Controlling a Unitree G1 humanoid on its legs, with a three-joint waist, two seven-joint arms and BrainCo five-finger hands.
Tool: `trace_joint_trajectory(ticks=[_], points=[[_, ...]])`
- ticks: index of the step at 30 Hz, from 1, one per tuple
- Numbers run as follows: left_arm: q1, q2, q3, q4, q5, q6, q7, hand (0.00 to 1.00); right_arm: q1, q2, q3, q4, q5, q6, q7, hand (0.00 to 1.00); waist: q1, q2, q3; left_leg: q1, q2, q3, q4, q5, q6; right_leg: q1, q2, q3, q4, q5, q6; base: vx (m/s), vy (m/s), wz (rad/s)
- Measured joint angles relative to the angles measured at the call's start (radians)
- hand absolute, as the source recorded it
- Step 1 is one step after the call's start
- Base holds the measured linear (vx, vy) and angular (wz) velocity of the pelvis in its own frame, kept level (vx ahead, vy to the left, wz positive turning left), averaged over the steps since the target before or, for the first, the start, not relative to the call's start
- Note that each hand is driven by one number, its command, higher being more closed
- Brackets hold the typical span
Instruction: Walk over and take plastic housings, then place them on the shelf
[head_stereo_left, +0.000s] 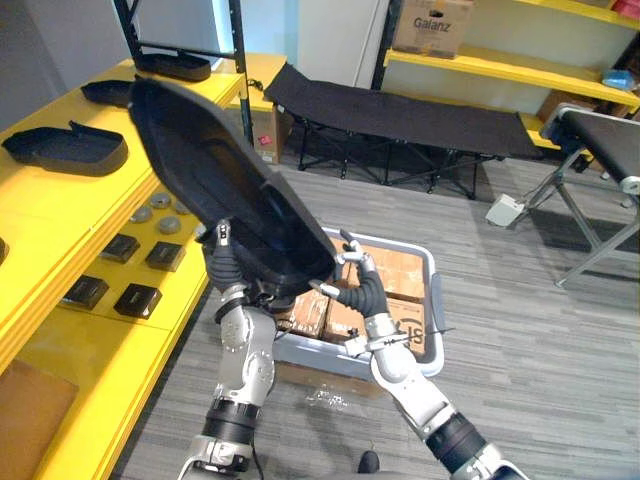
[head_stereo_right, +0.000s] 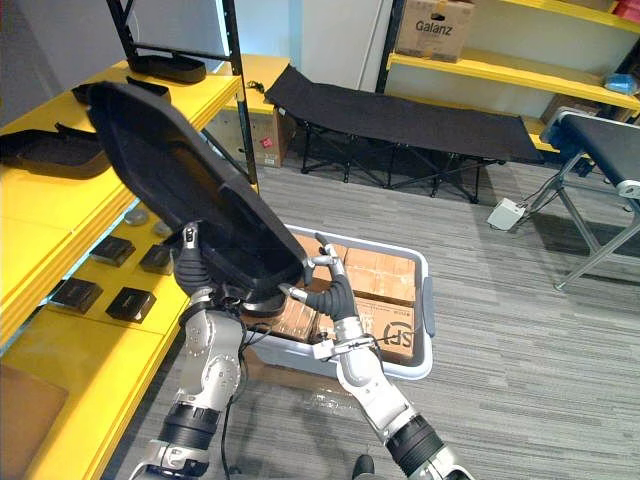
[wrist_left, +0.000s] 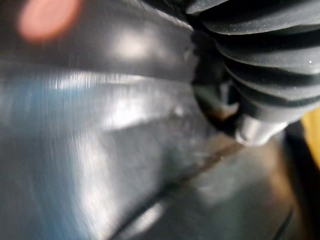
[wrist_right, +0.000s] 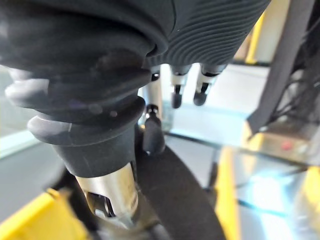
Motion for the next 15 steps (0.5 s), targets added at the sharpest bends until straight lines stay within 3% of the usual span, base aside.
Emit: trace_joint_trajectory(ticks=[3,6,8,12,15], points=[[0.009,-0.007,0.052,0.018,0.122,0.019,0.085,1.00,0.001,-0.009,-0.028,-0.104,-0.019,0.042,0.031,0.00,-0.002,0.000,-0.009,0.002,0.000,0.003,-0.001,0.000,0.000,0.000,0.000,0.000,0.001,0.000,0.000,0.00,0.004,-0.03],[0.031,-0.001,0.110,0.045,0.229,0.028,0.157,1.00,0.027,-0.017,-0.061,-0.216,0.080,0.048,0.089,0.00,-0.004,-0.002,-0.010,0.003,0.000,0.008,-0.001,-0.001,0.000,-0.002,0.000,0.006,-0.002,0.000,0.000,-0.02,0.008,-0.04],[0.057,0.010,0.137,0.047,0.245,0.031,0.172,1.00,0.042,-0.018,-0.076,-0.250,0.135,0.051,0.117,0.00,-0.007,-0.001,-0.010,0.006,0.000,0.018,-0.001,-0.002,0.000,-0.004,0.000,0.012,-0.002,0.000,0.000,-0.01,0.012,-0.11],[0.121,0.015,0.213,0.048,0.243,0.021,0.174,1.00,0.153,-0.039,-0.140,-0.279,0.365,0.091,0.320,0.00,-0.005,-0.002,-0.011,0.017,-0.001,0.033,0.000,-0.011,-0.001,-0.006,0.001,0.032,-0.001,0.001,0.001,-0.01,0.018,-0.12],[0.151,0.015,0.257,0.048,0.236,0.004,0.183,1.00,0.235,-0.054,-0.171,-0.300,0.482,0.100,0.428,0.00,-0.005,0.007,-0.023,0.019,-0.001,0.059,0.001,-0.017,-0.001,-0.022,0.002,0.056,0.006,0.003,0.004,0.00,0.019,-0.19]])
